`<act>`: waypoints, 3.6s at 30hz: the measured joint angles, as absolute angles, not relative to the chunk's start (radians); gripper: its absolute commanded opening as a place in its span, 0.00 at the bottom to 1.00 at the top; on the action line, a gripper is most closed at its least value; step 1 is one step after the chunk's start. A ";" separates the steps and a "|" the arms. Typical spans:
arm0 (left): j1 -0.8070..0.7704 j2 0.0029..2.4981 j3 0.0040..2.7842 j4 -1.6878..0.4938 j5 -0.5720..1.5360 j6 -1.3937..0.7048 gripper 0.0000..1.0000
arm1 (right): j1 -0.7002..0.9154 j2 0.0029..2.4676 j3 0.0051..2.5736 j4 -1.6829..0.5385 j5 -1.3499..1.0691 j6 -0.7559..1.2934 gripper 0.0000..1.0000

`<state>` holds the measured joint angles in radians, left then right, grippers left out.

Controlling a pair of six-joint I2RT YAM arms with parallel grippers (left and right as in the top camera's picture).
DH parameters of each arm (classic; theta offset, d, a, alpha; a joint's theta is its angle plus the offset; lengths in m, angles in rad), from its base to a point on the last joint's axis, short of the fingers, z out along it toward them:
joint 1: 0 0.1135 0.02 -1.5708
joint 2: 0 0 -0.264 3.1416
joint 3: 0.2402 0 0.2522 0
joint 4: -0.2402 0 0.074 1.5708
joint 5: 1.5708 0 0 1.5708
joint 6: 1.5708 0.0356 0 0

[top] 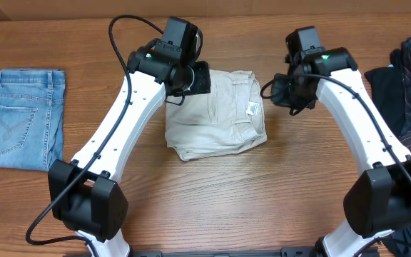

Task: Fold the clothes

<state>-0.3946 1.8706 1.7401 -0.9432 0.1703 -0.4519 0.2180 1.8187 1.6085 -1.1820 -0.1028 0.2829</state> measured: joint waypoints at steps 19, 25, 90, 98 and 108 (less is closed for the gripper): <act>-0.348 2.131 1.730 -0.893 -0.020 -0.276 0.21 | 0.363 1.877 1.288 -0.947 -0.334 0.107 0.22; -0.296 2.203 1.724 -1.095 -0.011 -0.271 0.08 | 0.356 1.877 1.185 -0.834 -0.277 0.183 0.23; -0.234 2.278 1.755 -1.173 0.375 0.005 0.47 | 0.270 1.877 1.174 -0.574 0.037 0.078 0.41; -0.228 2.282 1.892 -1.156 0.336 -0.005 1.00 | 0.270 1.877 1.174 -0.577 0.042 0.078 0.41; -0.234 2.282 1.959 -1.022 0.325 0.027 1.00 | 0.270 1.877 1.174 -0.577 0.043 0.078 0.41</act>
